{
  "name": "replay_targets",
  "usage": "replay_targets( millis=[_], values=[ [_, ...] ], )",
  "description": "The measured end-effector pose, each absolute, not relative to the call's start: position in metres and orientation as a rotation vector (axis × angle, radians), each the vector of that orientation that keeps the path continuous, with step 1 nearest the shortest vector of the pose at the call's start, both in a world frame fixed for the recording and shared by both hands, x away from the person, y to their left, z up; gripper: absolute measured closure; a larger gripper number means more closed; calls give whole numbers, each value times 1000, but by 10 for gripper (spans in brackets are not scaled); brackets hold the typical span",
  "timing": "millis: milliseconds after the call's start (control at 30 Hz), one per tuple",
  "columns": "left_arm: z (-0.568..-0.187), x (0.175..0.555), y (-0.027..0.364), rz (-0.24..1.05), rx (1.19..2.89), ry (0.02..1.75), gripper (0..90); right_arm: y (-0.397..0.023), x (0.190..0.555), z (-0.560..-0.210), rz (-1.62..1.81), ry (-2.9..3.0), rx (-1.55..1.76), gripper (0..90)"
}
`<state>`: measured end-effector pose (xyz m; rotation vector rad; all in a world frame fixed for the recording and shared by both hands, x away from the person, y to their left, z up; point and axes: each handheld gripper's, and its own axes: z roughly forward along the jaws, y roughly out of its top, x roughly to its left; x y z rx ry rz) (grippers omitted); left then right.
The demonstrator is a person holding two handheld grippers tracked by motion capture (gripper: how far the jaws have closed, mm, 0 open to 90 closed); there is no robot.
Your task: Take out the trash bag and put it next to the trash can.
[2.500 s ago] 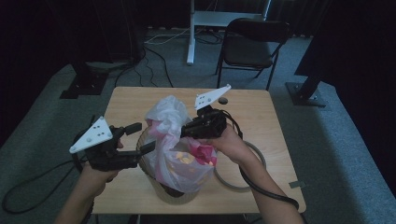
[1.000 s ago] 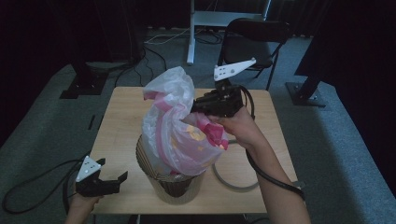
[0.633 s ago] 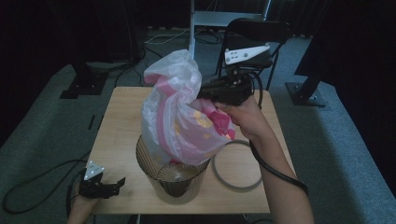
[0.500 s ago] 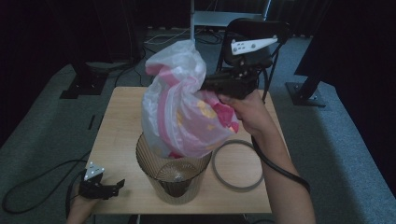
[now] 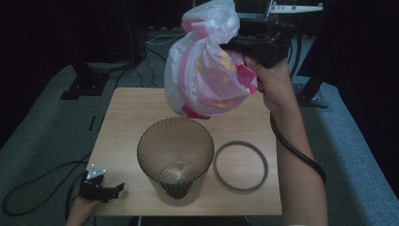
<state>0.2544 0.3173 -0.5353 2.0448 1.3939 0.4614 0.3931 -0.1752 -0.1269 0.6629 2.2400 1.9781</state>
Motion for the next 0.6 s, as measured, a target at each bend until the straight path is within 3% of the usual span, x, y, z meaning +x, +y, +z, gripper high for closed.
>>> replay_targets(
  millis=[600],
  values=[
    [-539,257,317,448,2073,1406,2,-188,467,-246,1754,2275,1073,892]
  ],
)
